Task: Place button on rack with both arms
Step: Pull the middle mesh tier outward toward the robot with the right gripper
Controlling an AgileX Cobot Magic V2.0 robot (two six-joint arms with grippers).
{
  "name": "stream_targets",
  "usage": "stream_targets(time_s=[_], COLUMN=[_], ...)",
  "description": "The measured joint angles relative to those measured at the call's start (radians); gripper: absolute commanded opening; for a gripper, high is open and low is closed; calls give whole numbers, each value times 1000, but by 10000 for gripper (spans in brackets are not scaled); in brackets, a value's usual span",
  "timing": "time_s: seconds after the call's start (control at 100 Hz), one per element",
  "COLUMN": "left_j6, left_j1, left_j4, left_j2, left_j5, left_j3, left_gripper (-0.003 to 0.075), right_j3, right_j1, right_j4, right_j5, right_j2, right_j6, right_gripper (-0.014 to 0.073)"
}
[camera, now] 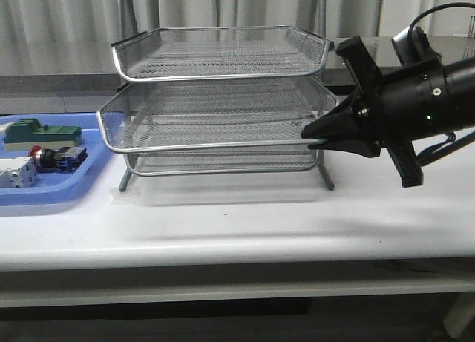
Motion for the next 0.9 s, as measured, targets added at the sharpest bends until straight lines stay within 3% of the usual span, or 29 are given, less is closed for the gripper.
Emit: stream_targets(time_s=[0.47,0.61,0.8,0.9], left_j6=[0,0,0,0], left_j1=[0,0,0,0], left_j4=[0,0,0,0], left_j2=[0,0,0,0], left_j5=[0,0,0,0], left_j3=[0,0,0,0], left_gripper=[-20,-20,-20,-20], right_j3=[227,238,242,242], right_j1=[0,0,0,0], right_j4=[0,0,-24,-25], right_j5=[14,16,42,69], right_j2=[-175,-183,-183,-183], right_j6=[-31,-33,-37,-48], right_gripper=[-15,147,506,564])
